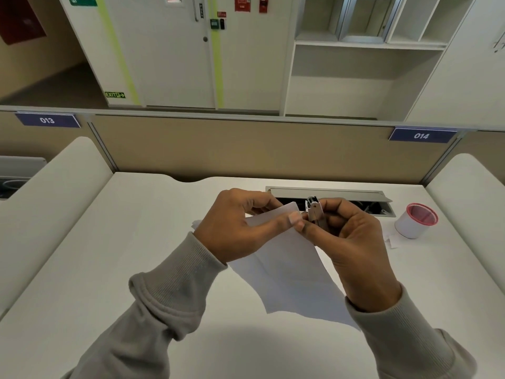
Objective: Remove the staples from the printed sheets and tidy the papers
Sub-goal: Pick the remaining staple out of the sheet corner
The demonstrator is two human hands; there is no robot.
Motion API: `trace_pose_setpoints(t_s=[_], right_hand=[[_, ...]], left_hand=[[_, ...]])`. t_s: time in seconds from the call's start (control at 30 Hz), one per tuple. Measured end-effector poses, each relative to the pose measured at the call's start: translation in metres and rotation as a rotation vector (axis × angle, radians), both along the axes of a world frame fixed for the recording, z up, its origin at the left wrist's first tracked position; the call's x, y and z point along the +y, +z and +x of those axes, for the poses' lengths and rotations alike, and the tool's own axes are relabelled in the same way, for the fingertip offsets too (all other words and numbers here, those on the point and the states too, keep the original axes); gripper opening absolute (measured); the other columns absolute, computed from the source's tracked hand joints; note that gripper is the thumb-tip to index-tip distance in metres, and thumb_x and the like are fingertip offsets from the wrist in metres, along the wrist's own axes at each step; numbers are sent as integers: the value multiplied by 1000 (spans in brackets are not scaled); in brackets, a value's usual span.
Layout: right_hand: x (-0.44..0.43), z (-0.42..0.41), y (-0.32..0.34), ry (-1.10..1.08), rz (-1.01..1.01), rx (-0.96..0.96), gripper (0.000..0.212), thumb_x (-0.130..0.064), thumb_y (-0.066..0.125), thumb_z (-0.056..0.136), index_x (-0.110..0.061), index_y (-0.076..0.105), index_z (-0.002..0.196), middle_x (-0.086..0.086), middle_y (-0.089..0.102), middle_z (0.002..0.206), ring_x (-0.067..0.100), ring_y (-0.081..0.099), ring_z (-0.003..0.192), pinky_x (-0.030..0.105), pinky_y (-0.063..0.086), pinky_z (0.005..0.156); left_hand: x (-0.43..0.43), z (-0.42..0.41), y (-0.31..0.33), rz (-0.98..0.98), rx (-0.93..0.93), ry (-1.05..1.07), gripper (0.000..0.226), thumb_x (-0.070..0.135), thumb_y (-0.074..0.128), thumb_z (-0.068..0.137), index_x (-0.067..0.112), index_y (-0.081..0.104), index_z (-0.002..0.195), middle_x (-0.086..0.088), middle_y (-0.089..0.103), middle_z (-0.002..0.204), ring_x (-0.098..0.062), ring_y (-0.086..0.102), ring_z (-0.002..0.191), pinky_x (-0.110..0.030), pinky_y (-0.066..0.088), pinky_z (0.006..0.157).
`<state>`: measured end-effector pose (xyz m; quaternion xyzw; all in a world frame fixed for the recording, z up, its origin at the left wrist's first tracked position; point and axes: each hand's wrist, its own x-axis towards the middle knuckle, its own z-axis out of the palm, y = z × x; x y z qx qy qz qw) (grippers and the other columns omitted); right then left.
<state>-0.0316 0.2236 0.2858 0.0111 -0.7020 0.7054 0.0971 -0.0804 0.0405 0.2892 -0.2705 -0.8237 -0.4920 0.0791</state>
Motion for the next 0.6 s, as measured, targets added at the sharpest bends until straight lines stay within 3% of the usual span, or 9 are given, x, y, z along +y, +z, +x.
trace_pose_setpoints(t_s=[0.13, 0.33, 0.6], right_hand=[[3, -1, -4, -9, 58, 17, 29, -13, 82, 73, -13, 68, 98, 2, 76, 89, 22, 72, 84, 29, 60, 74], [0, -2, -5, -120, 329, 189, 33, -16, 83, 74, -18, 65, 101, -9, 72, 93, 7, 69, 86, 13, 55, 74], [-1, 0, -2, -141, 485, 364, 32, -12, 85, 73, -15, 67, 99, -12, 71, 91, 6, 69, 85, 13, 54, 78]], left_hand=[[-5, -3, -7, 0, -92, -42, 19, 33, 70, 86, 18, 78, 95, 8, 76, 88, -13, 71, 80, -25, 58, 70], [-3, 0, -11, 17, -63, -32, 25, 33, 67, 88, 16, 79, 102, 6, 77, 92, -14, 72, 83, -35, 60, 73], [0, 5, -11, 15, 9, -49, 20, 25, 66, 91, 16, 78, 103, 9, 75, 87, -7, 70, 80, -22, 55, 70]])
